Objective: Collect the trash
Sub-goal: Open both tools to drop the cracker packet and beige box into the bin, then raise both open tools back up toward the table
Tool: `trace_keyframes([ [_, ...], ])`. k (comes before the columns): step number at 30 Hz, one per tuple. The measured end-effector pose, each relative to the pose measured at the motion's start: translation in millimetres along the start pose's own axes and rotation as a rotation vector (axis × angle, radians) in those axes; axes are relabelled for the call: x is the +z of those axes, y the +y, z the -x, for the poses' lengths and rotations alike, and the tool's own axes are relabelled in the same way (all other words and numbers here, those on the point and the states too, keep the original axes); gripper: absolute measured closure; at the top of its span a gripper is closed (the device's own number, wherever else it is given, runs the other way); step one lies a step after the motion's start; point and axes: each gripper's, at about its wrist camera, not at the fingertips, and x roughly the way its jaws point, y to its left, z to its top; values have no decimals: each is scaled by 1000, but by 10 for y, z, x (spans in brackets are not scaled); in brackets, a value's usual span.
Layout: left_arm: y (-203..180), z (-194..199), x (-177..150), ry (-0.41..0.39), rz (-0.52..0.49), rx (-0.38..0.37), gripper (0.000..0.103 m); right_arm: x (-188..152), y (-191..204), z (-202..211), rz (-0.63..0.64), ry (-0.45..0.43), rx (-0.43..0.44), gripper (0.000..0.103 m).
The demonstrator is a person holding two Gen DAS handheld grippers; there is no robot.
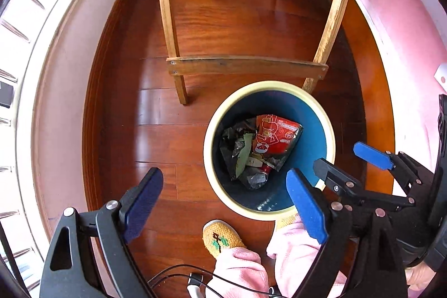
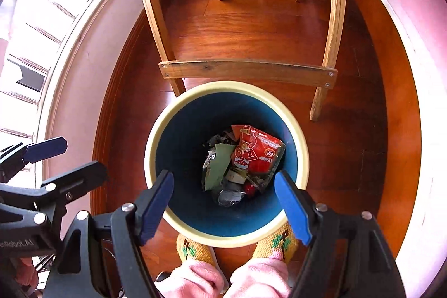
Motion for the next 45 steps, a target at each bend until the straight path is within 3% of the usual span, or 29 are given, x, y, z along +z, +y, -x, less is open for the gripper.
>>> trace_keyframes([
  [8,79,1055,75,-82,43,-4,12,109,294,1042,-15,-48,13,28],
  [23,148,2921,256,-280,-35,-20,11,352,818,2857,4,-227,4,28],
  [34,227,3765,552,-473,-125,31,11,709,988,3725,33,-414,-47,28],
  [41,273,4031,906,-527,-139,12,10,1072,950,3986,33,-473,-58,28],
  [45,243,4048,1248,-529,-138,7,1,1377,874,4028,28,-464,-49,28],
])
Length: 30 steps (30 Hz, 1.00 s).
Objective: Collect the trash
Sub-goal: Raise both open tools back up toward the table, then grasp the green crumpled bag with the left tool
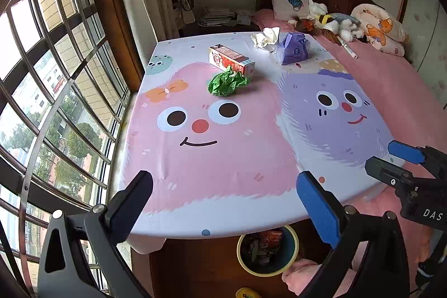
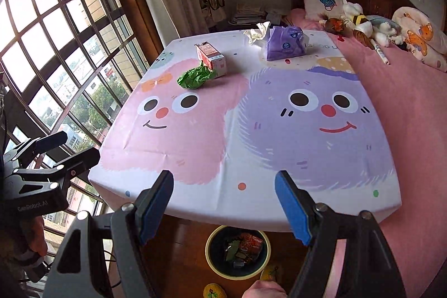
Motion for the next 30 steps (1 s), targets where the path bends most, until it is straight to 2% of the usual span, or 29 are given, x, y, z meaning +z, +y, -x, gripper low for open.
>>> trace_keyframes([
  [7,-82,-605,680,26,-16,48,1,732,-224,-465,31,8,59,28],
  [14,-133,-1657,1348,126,-23,122,1,1452,-519,-1201,77,72,157,28],
  [19,-58,-2401,1592,214,12,146,1,1763,-708,-1769,86,140,214,28],
  [25,-11,-2924,1684,310,62,108,2,1958,-763,-2200,108,194,270,28],
  [27,-2,-3003,1680,330,73,99,19,2002,-746,-2301,115,213,292,28],
  [30,57,-3040,1667,335,118,101,36,2059,-673,-2408,140,227,318,28],
])
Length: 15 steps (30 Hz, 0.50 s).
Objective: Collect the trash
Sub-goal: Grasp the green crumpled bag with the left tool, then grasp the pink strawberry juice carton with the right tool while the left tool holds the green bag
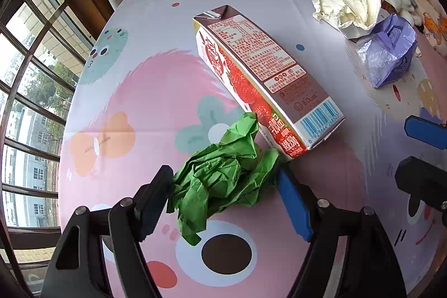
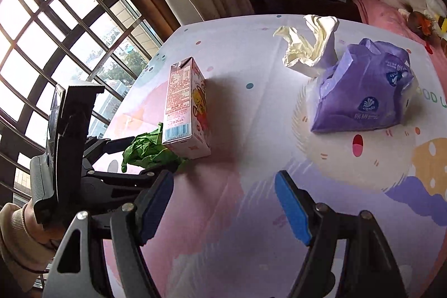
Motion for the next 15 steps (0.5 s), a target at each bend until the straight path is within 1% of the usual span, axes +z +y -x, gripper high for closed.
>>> trace_keyframes([
  [2,94,8,-17,5,50,-13,46,60,41,-58,12,5,17,28],
  [3,148,21,-37,8,74,-13,49,87,58,-88,16,7,25,28],
  [5,245,45,-63,12,116,17,52,143,102,-157,26,14,39,28],
  [6,287,62,-83,11,134,29,52,175,129,-199,34,19,43,28],
  [10,494,177,-145,-7,240,32,53,283,273,-358,59,29,53,28],
  [15,700,343,-211,-46,337,62,53,433,439,-556,80,28,21,28],
])
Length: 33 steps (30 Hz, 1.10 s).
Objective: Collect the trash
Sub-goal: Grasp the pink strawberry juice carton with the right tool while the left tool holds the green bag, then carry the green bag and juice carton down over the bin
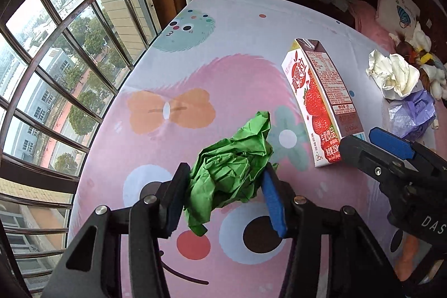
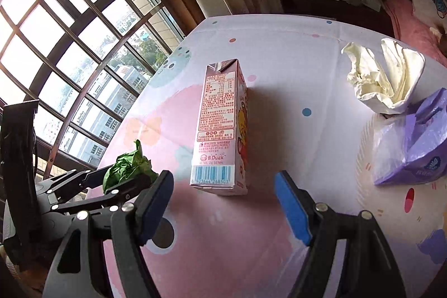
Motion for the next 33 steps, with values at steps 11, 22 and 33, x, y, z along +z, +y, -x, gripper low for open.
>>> trace_keyframes([
  [11,201,296,-121,-48,116,-11,53,169,104,-384,18,57,-151,63],
  [22,291,785,-750,-74,51,-77,54,-529,198,213,-11,102,-138,67],
  [33,710,1349,-1651,-75,-114,-199,53,-1681,932,965,-89,117,-167,67],
])
